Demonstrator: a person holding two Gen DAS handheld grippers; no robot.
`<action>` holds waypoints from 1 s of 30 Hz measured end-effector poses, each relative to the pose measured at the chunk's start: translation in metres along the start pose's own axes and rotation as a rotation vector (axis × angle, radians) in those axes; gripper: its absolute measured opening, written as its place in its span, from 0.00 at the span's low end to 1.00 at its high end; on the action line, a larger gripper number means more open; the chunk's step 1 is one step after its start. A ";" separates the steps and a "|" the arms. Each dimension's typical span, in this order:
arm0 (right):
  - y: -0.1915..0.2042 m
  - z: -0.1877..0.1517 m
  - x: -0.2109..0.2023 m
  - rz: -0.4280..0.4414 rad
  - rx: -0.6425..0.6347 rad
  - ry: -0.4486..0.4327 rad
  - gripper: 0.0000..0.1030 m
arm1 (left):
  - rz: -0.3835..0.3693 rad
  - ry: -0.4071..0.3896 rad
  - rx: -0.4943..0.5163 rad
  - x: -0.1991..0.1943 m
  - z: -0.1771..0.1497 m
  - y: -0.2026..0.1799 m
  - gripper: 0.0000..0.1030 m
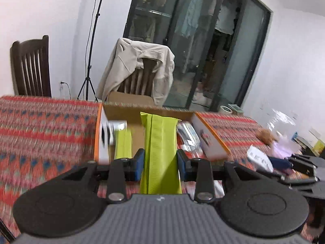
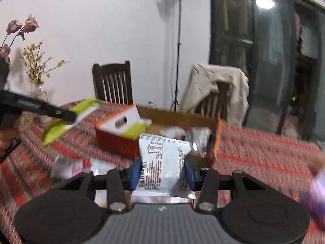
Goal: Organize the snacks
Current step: 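Release the green bar and white packet into the orange box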
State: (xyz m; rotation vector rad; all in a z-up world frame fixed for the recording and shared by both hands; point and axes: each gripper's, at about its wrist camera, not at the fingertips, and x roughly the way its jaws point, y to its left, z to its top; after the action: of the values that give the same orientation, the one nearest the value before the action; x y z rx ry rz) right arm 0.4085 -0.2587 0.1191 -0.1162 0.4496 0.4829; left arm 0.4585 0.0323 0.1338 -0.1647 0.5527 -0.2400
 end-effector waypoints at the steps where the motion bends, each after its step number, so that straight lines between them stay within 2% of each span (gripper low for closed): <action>1: -0.002 0.013 0.014 0.014 0.001 -0.006 0.43 | 0.005 0.009 -0.002 0.016 0.011 0.000 0.33; 3: -0.009 0.038 0.049 0.058 0.029 0.007 0.43 | 0.027 0.045 -0.017 0.057 0.032 0.002 0.33; 6: -0.025 0.074 0.116 0.089 0.084 0.046 0.43 | 0.062 0.118 -0.050 0.117 0.045 0.008 0.34; 9: -0.038 0.098 0.180 0.064 0.120 0.095 0.43 | 0.119 0.170 -0.074 0.165 0.045 0.016 0.34; 12: -0.048 0.111 0.235 0.033 0.147 0.139 0.43 | 0.113 0.218 -0.114 0.194 0.040 0.028 0.34; 13: -0.051 0.114 0.253 0.023 0.153 0.154 0.43 | 0.103 0.233 -0.124 0.201 0.037 0.031 0.36; 14: -0.053 0.115 0.266 0.017 0.156 0.166 0.43 | 0.091 0.244 -0.124 0.205 0.033 0.034 0.52; 15: -0.052 0.116 0.280 0.015 0.162 0.179 0.43 | 0.088 0.243 -0.115 0.206 0.030 0.036 0.69; 16: -0.051 0.119 0.296 0.027 0.168 0.197 0.43 | 0.096 0.228 -0.107 0.205 0.028 0.039 0.72; 18: -0.048 0.118 0.316 0.065 0.186 0.225 0.46 | 0.111 0.218 -0.077 0.201 0.027 0.046 0.72; 20: -0.042 0.118 0.330 0.084 0.177 0.225 0.56 | 0.102 0.207 -0.089 0.193 0.032 0.058 0.73; 22: -0.037 0.118 0.336 0.092 0.166 0.214 0.70 | 0.105 0.190 -0.109 0.182 0.040 0.070 0.74; 27: -0.035 0.117 0.329 0.110 0.159 0.190 0.72 | 0.135 0.140 -0.088 0.158 0.054 0.084 0.78; 30: -0.040 0.120 0.306 0.105 0.134 0.168 0.73 | 0.135 0.143 -0.062 0.141 0.056 0.084 0.80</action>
State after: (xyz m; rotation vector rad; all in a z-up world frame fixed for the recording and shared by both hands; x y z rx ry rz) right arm 0.7160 -0.1388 0.0912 -0.0039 0.6540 0.5472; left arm 0.6196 0.0798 0.0924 -0.1700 0.7113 -0.1034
